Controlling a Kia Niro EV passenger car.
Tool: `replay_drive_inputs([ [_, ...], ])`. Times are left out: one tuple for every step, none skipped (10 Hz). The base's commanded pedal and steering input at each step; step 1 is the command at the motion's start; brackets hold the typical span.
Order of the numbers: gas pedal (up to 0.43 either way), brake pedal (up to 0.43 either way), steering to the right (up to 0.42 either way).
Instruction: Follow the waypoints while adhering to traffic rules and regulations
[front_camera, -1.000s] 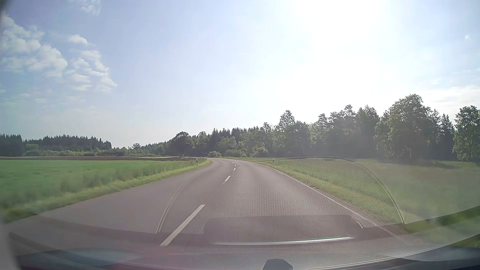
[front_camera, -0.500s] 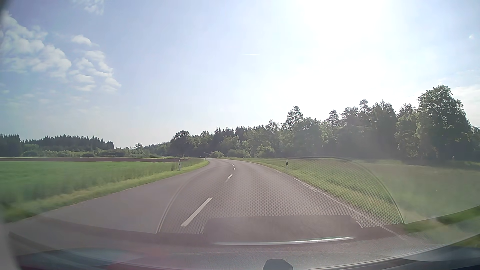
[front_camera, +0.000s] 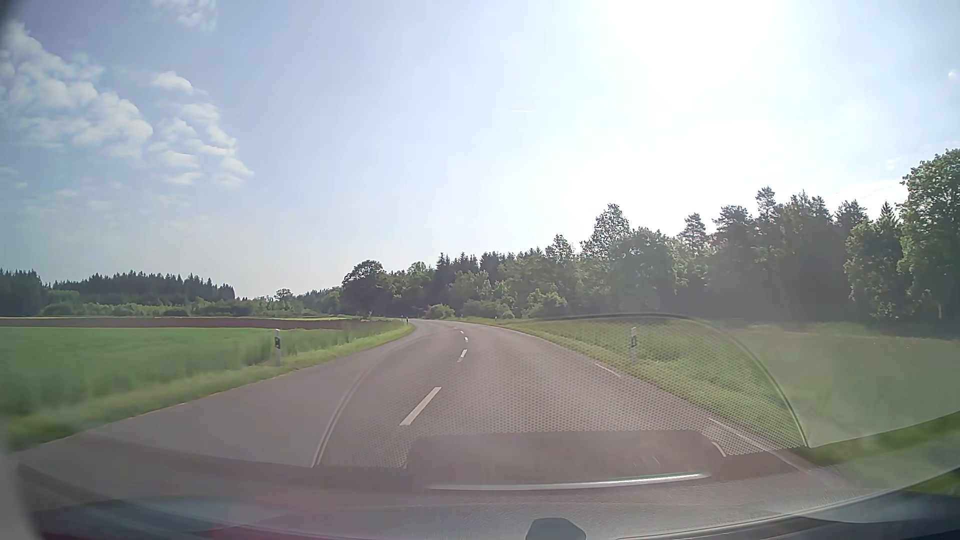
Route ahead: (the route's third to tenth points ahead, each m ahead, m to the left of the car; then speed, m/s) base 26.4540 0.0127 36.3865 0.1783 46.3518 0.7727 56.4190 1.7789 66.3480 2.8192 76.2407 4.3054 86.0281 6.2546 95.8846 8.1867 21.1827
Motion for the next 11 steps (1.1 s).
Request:
replay_drive_inputs([
  [0.138, 0.0, -0.012],
  [0.138, 0.0, -0.012],
  [0.138, 0.0, -0.012],
  [0.138, 0.0, -0.012],
  [0.138, 0.0, -0.012],
  [0.138, 0.0, -0.012],
  [0.15, 0.0, -0.012],
  [0.15, 0.0, -0.012],
  [0.15, 0.0, -0.012],
  [0.15, 0.0, -0.012],
  [0.15, 0.0, -0.012],
])
